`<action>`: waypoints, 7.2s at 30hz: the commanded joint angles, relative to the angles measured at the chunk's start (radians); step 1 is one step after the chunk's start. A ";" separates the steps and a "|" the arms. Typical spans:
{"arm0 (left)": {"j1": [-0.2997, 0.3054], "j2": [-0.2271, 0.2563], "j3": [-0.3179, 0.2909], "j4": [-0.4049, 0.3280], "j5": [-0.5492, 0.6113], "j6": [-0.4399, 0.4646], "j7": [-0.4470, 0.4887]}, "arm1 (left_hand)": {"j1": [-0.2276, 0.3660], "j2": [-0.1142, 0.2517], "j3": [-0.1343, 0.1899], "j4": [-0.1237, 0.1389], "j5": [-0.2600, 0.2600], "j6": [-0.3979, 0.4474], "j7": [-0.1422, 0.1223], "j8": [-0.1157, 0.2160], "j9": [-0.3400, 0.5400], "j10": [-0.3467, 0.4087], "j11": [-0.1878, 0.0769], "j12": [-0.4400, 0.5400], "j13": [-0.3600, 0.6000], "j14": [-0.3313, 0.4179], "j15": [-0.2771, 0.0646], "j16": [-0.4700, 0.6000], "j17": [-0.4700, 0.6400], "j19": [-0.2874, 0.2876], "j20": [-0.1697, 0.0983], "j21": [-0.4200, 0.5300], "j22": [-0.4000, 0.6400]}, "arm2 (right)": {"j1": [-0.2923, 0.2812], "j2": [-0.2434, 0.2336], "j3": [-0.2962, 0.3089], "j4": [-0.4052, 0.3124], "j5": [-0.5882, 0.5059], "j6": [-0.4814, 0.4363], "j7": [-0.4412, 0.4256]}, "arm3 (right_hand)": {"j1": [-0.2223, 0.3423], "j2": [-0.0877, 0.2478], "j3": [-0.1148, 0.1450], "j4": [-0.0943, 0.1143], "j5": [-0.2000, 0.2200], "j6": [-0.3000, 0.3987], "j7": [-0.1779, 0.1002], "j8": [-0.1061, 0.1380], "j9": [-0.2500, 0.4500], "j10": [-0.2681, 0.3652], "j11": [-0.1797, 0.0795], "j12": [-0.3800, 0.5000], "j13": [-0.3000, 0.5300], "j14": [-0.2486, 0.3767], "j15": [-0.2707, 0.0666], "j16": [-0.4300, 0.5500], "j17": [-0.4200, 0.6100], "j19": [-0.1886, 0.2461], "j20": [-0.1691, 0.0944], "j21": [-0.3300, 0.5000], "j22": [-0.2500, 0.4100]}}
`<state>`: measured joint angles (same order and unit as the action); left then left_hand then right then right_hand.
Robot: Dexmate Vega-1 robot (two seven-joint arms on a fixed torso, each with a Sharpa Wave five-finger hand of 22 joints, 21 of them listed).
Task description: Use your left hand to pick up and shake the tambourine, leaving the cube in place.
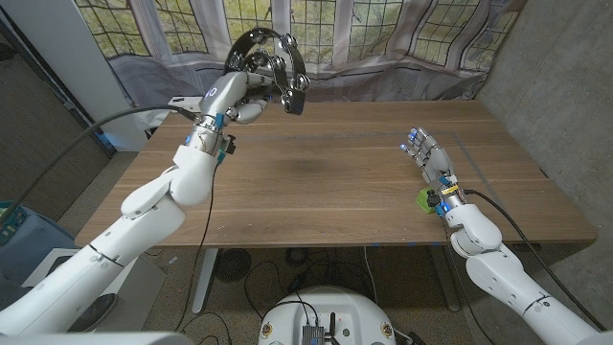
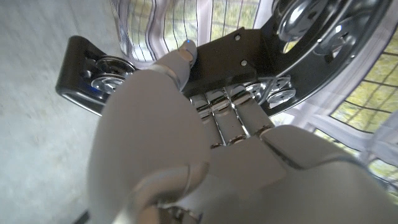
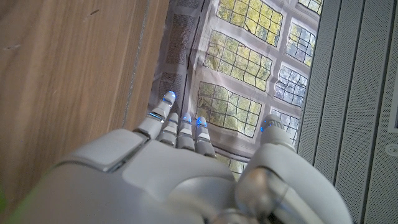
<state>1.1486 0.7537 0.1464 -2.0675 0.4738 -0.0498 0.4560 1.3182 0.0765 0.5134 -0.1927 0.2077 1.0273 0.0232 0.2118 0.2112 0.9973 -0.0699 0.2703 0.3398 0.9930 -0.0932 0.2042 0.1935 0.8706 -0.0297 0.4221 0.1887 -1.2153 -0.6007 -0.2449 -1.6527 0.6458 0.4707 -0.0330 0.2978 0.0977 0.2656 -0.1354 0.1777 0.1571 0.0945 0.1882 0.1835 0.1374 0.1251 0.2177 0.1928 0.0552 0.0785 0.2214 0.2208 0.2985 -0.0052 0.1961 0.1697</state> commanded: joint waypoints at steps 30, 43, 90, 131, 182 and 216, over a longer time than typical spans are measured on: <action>0.113 -0.581 -0.155 0.225 -1.680 -0.618 -0.218 | -0.046 0.059 0.016 0.029 0.012 -0.011 -0.021 -0.003 0.009 0.008 -0.034 0.005 0.026 0.077 -0.092 0.005 -0.006 0.015 -0.014 0.015 0.000 | 0.051 -0.005 -0.033 0.035 0.012 -0.036 0.029 | 0.004 -0.004 -0.004 0.000 0.001 0.010 0.001 0.003 0.005 0.007 -0.003 -0.003 0.004 0.004 0.002 -0.007 0.003 0.006 0.004 -0.002 0.002; -0.006 -0.677 -0.178 0.429 -0.890 -0.867 -0.068 | -0.046 0.059 0.014 0.024 0.013 -0.002 -0.018 0.002 0.010 0.020 -0.027 0.009 0.034 0.093 -0.092 0.013 -0.003 0.022 -0.015 0.021 0.000 | 0.039 -0.005 -0.029 0.030 0.007 -0.027 0.021 | 0.004 -0.004 -0.005 0.000 0.001 0.009 0.001 0.003 0.005 0.008 -0.003 -0.003 0.004 0.004 0.002 -0.007 0.003 0.006 0.004 -0.002 0.002; -0.077 -0.159 0.063 -0.081 0.395 0.149 -0.172 | -0.042 0.056 0.007 0.018 0.015 0.007 -0.013 0.001 0.011 0.024 -0.018 0.008 0.058 0.089 -0.082 0.011 0.002 0.002 -0.003 0.027 0.002 | -0.015 -0.016 0.002 -0.011 0.004 -0.018 -0.015 | 0.004 -0.002 -0.006 0.000 0.002 0.008 0.001 0.003 0.005 0.008 -0.004 -0.004 0.004 0.004 0.002 -0.008 0.003 0.006 0.004 -0.002 0.002; -0.218 0.134 0.249 -0.143 0.128 0.456 -0.539 | -0.043 0.061 0.014 0.020 0.019 -0.009 -0.009 -0.004 0.013 0.015 -0.014 -0.003 0.070 0.075 -0.073 0.004 -0.003 -0.019 0.007 0.028 0.001 | 0.008 0.005 -0.007 0.028 0.016 0.000 0.014 | 0.004 -0.002 -0.008 0.001 0.002 0.009 0.000 0.003 0.005 0.007 -0.004 -0.005 0.004 0.004 0.003 -0.008 0.004 0.006 0.004 -0.002 0.002; -0.225 0.270 0.302 -0.135 0.001 0.593 -0.515 | -0.041 0.061 0.018 0.019 0.022 -0.012 -0.006 -0.004 0.014 0.016 -0.009 -0.009 0.081 0.069 -0.069 0.003 -0.003 -0.031 0.012 0.034 0.001 | 0.022 0.006 -0.020 0.031 0.007 -0.020 0.000 | 0.005 -0.001 -0.010 0.001 0.002 0.009 0.000 0.003 0.005 0.008 -0.005 -0.005 0.004 0.005 0.003 -0.009 0.004 0.006 0.005 -0.002 0.002; -0.267 0.289 0.364 -0.055 -0.089 0.594 -0.533 | -0.038 0.061 0.022 0.019 0.023 -0.012 -0.001 -0.003 0.015 0.016 -0.005 -0.014 0.087 0.067 -0.064 0.003 -0.003 -0.034 0.015 0.041 0.001 | 0.005 -0.004 -0.015 0.012 0.015 -0.048 -0.020 | 0.005 0.000 -0.012 0.001 0.002 0.009 -0.002 0.003 0.005 0.009 -0.005 -0.005 0.004 0.004 0.004 -0.009 0.004 0.004 0.005 -0.003 0.002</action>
<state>0.9021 1.0428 0.4761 -2.1503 0.3966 0.5457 -0.0653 1.3182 0.0765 0.5115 -0.1907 0.2268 1.0138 0.0178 0.2036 0.2211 1.0008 -0.0705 0.2535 0.4244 1.0019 -0.0916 0.2005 0.1885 0.8353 -0.0195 0.4557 0.1880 -1.1993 -0.6008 -0.2657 -1.6321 0.6560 0.4292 -0.0451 0.2978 0.0977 0.2567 -0.1337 0.1777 0.1570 0.0945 0.1882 0.1835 0.1411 0.1214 0.2177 0.1928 0.0552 0.0785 0.2138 0.2207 0.2985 -0.0052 0.1961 0.1697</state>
